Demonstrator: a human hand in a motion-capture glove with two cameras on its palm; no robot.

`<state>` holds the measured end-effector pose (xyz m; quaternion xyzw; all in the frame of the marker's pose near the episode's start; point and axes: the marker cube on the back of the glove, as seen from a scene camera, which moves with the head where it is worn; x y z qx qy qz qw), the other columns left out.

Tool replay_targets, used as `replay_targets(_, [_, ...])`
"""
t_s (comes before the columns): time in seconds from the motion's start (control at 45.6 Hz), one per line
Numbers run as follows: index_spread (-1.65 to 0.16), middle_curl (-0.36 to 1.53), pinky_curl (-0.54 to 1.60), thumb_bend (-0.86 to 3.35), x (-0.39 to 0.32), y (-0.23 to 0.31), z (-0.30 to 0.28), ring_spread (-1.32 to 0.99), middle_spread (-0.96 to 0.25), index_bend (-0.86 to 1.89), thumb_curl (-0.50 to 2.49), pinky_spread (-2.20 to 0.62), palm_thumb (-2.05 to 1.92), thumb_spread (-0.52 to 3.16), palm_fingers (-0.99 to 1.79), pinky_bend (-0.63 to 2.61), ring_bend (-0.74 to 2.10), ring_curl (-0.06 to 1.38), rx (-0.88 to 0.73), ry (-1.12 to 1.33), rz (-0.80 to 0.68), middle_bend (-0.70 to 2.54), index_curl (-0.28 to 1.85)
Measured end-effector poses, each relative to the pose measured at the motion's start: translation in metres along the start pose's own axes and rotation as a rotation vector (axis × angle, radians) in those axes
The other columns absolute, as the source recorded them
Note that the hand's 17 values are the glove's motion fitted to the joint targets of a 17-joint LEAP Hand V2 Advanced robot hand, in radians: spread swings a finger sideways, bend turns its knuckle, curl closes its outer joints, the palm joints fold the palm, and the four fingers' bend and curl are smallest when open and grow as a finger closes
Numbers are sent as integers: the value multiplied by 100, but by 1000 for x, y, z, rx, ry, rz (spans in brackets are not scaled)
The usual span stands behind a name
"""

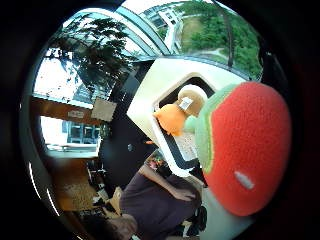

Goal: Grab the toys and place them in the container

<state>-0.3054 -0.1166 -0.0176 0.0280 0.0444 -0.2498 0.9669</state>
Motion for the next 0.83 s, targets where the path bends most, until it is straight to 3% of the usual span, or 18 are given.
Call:
replay_targets(0.153, [-50,88,64,3,-20,-14,25,-45,-32,69,98,-35,69,54,67,133,138,85,-42,60,114,120,101])
replay_targets(0.241, [-51,89,65,2,-39,-11,31,-44,-32,66,99,-34,69,54,63,135,139,85,-74,-41,7,119,104])
replay_targets(0.307, [-51,90,64,1,-36,-6,42,-44,-33,63,100,-34,68,54,56,135,140,84,-215,-17,14,117,106])
replay_targets(0.373, [-46,82,63,-6,-31,-2,55,-40,-33,40,95,-31,55,70,13,133,136,82,-403,-31,96,93,100])
replay_targets(0.394, [-43,77,66,-9,-32,-1,57,-36,-29,28,91,-26,48,78,-32,138,125,80,-431,-60,87,74,96])
replay_targets(0.46, [-38,66,62,-14,-28,3,62,-24,-16,9,80,-15,27,88,-75,141,91,73,-404,-12,30,44,84])
replay_targets(0.614, [-30,52,52,-7,-26,1,51,-8,-2,1,65,-3,8,102,-58,123,49,56,-264,-107,14,16,60])
replay_targets(0.833, [-26,41,43,-2,-17,4,49,1,2,5,54,4,5,114,-40,103,29,46,-221,-33,28,9,43])
